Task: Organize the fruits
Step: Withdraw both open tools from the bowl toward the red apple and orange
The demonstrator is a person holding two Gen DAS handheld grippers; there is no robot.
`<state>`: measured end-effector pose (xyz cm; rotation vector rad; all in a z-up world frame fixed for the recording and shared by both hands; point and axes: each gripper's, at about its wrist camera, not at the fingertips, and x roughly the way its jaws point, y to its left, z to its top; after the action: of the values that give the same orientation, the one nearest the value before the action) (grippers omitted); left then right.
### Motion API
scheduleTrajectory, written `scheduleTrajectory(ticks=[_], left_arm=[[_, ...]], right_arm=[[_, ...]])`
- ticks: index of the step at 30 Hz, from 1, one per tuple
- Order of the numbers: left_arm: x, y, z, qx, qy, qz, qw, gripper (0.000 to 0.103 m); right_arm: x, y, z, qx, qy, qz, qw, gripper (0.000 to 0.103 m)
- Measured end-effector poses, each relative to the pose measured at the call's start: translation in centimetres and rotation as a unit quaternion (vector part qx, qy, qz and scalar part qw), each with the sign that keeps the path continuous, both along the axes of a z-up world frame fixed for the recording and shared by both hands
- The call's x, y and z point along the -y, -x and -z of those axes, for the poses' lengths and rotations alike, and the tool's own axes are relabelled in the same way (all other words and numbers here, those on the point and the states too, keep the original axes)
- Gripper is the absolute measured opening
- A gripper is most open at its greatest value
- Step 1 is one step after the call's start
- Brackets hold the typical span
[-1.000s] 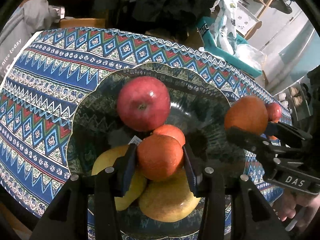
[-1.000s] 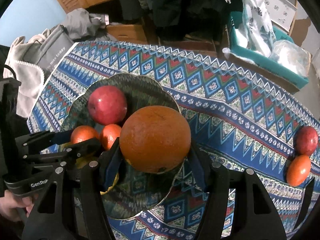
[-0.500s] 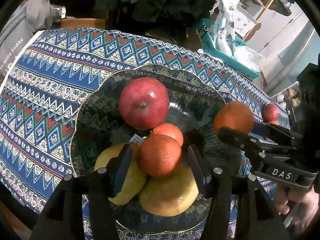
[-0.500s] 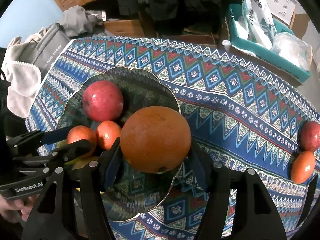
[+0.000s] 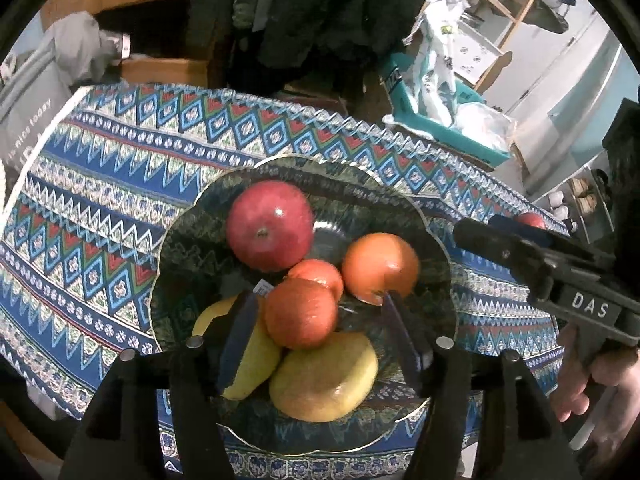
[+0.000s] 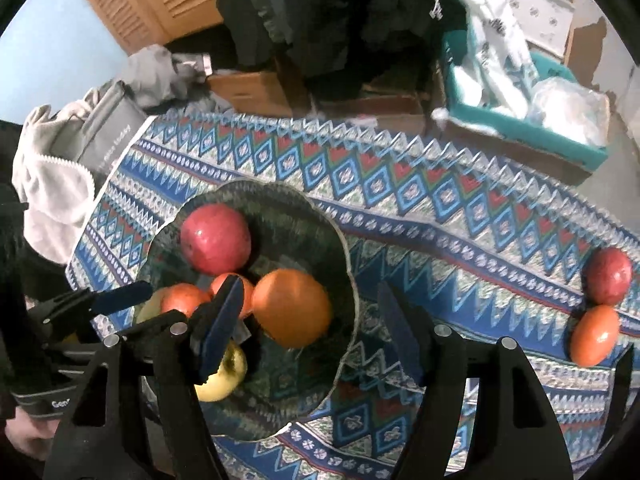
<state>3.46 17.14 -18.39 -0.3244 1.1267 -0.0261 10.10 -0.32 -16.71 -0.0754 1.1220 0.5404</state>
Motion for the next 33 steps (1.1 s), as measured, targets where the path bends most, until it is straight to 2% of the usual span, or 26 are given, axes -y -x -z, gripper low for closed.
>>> scheduleTrajectory(ticks=[6, 10, 17, 21, 24, 26, 33], left_arm=[[1.1, 0.2, -2.6, 0.031, -0.016, 0.010, 0.9994, 0.073], [1.9, 0.3, -4.1, 0.048, -0.019, 0.015, 0.9985, 0.079], [3.9, 0.5, -6.7, 0.079, -0.038, 0.032, 0.9956, 0.081], [4.9, 0.5, -8.0, 0.092, -0.041, 0.039, 0.9941, 0.082], [5.8, 0.6, -9.0, 0.103, -0.049, 0.044, 0.9925, 0.083], [6.3, 0.6, -9.6, 0.109, -0.050, 0.046, 0.9917, 0.087], [8.6, 0.7, -11.4, 0.129, -0.061, 0.057, 0.9882, 0.088]], right_arm=[[0.9, 0.6, -3.0, 0.042, 0.012, 0.009, 0.999, 0.071], [1.6, 1.1, -5.0, 0.064, 0.018, 0.016, 0.998, 0.071], [3.9, 2.3, -8.4, 0.104, 0.038, 0.040, 0.993, 0.072], [5.2, 3.1, -10.2, 0.139, 0.063, 0.053, 0.987, 0.078], [6.3, 3.7, -11.3, 0.153, 0.069, 0.061, 0.984, 0.078], [7.2, 3.9, -11.8, 0.158, 0.069, 0.067, 0.983, 0.078], [9.9, 4.9, -13.3, 0.167, 0.060, 0.085, 0.980, 0.079]])
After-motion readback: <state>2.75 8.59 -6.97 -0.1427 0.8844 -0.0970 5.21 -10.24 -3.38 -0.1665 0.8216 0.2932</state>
